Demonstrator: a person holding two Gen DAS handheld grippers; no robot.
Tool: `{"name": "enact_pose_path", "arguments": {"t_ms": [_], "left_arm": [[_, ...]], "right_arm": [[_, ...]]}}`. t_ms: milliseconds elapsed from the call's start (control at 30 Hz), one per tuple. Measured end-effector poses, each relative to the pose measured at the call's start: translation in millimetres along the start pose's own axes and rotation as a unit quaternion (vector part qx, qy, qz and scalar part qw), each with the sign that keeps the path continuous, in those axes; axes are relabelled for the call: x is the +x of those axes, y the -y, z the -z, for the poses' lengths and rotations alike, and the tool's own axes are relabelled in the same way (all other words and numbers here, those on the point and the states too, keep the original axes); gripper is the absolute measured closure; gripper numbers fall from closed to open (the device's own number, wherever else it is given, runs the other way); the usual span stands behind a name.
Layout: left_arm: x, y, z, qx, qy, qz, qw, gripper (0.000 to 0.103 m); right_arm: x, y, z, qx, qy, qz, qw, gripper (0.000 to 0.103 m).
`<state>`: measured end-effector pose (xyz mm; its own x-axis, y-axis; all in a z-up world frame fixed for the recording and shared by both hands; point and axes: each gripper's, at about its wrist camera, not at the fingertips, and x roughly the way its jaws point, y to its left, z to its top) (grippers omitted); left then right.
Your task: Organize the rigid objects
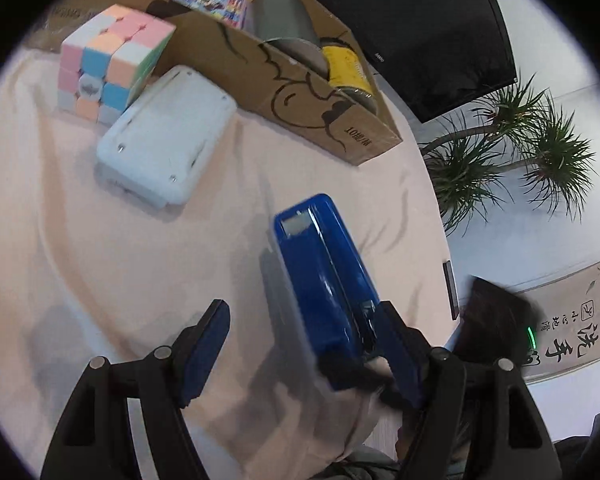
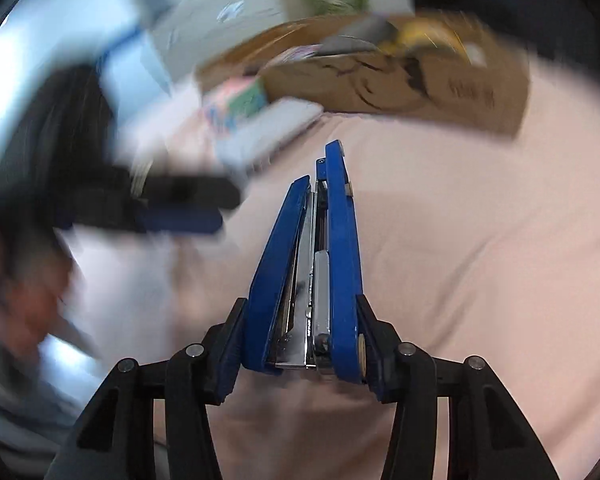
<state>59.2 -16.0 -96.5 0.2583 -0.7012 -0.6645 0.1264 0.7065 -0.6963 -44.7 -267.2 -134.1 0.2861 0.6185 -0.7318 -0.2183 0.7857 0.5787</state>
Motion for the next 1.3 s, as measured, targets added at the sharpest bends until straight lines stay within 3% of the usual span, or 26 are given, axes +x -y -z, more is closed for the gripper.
{"name": "enact_pose_path", "arguments": {"t_ms": [67, 100, 133, 167, 200, 267, 367, 400, 433, 467, 500, 533, 567, 667, 767, 800, 867, 933, 1100, 1233, 1300], "left_arm": [[3.4, 6.8, -4.6, 0.007, 0.006, -0.002, 1.0000, 0.027], [5.3, 11.4, -6.6, 0.014, 0.010, -0.005, 0.9998, 0.027], [8.7, 16.6, -10.0, 0.023, 0.012, -0.008, 0.9996, 0.027], [10.9, 19.2, -11.7, 0.028, 0.013, -0.010, 0.9995, 0.027], [13.9, 21.8, -14.5, 0.032, 0.014, -0.011, 0.9993, 0.027], [24.0, 25.5, -19.9, 0.030, 0.010, -0.005, 0.9995, 0.027], [44.8, 24.9, -27.8, 0.017, -0.018, 0.019, 0.9995, 0.027], [49.6, 24.4, -29.5, 0.016, -0.024, 0.023, 0.9993, 0.027], [54.2, 25.0, -29.9, 0.016, -0.029, 0.022, 0.9992, 0.027], [54.9, 24.2, -30.4, 0.017, -0.030, 0.023, 0.9991, 0.027], [55.2, 23.1, -30.5, 0.015, -0.031, 0.025, 0.9991, 0.027], [54.2, 20.9, -30.6, 0.008, -0.032, 0.026, 0.9991, 0.027], [52.4, 18.2, -31.1, 0.006, -0.031, 0.026, 0.9992, 0.027], [47.1, 9.3, -29.1, 0.003, -0.029, 0.019, 0.9994, 0.030], [47.6, -3.7, -24.8, -0.008, -0.048, 0.021, 0.9986, 0.034], [44.8, -8.2, -23.4, -0.015, -0.048, 0.033, 0.9982, 0.035], [38.0, -15.1, -21.5, -0.018, -0.049, 0.056, 0.9971, 0.048], [26.3, -19.1, -21.1, -0.013, -0.039, 0.055, 0.9976, 0.049], [-15.9, -17.5, -34.0, 0.003, 0.004, 0.046, 0.9989, 0.051], [-68.4, 6.8, -83.5, 0.053, 0.060, 0.010, 0.9967, 0.051], [-87.5, 15.5, -118.0, 0.081, 0.076, -0.003, 0.9938, 0.051]], "right_arm": [[-3.8, 34.2, -4.7, 0.093, 0.010, -0.076, 0.993, 0.054], [-9.3, 40.8, -5.9, 0.099, 0.018, -0.056, 0.993, 0.052], [-21.9, 40.1, -7.4, 0.083, 0.039, -0.009, 0.996, 0.037], [-41.5, 33.8, -8.2, 0.049, 0.064, 0.073, 0.994, 0.028], [-53.6, 27.6, -7.8, 0.021, 0.079, 0.110, 0.991, 0.025], [-71.2, 8.2, -8.4, -0.050, 0.096, 0.155, 0.982, 0.021], [-53.3, -22.6, -10.7, -0.158, 0.068, 0.188, 0.967, 0.022], [-45.1, -27.2, -14.9, -0.174, 0.061, 0.198, 0.963, 0.024], [-31.8, -30.1, -18.4, -0.185, 0.049, 0.208, 0.959, 0.036], [-16.9, -31.1, -23.8, -0.183, 0.029, 0.216, 0.959, 0.055], [-5.7, -30.7, -27.8, -0.174, 0.015, 0.238, 0.955, 0.062], [-1.2, -26.2, -29.9, -0.167, 0.010, 0.258, 0.951, 0.076], [3.0, -25.2, -32.0, -0.162, 0.008, 0.264, 0.951, 0.079], [3.2, -26.5, -33.0, -0.135, -0.003, 0.248, 0.959, 0.081], [4.3, -23.3, -34.9, -0.061, -0.013, 0.159, 0.985, 0.081], [6.8, -20.6, -35.7, -0.037, -0.015, 0.135, 0.990, 0.081], [13.8, -16.8, -38.6, 0.019, -0.020, 0.082, 0.996, 0.081], [21.3, -18.6, -39.2, 0.052, -0.027, 0.042, 0.997, 0.081], [29.3, -59.1, -46.3, 0.019, -0.009, 0.036, 0.999, 0.081], [27.4, -112.6, -85.4, -0.046, 0.045, 0.040, 0.997, 0.080], [27.5, -134.9, -120.3, -0.063, 0.074, 0.030, 0.995, 0.080]]}}
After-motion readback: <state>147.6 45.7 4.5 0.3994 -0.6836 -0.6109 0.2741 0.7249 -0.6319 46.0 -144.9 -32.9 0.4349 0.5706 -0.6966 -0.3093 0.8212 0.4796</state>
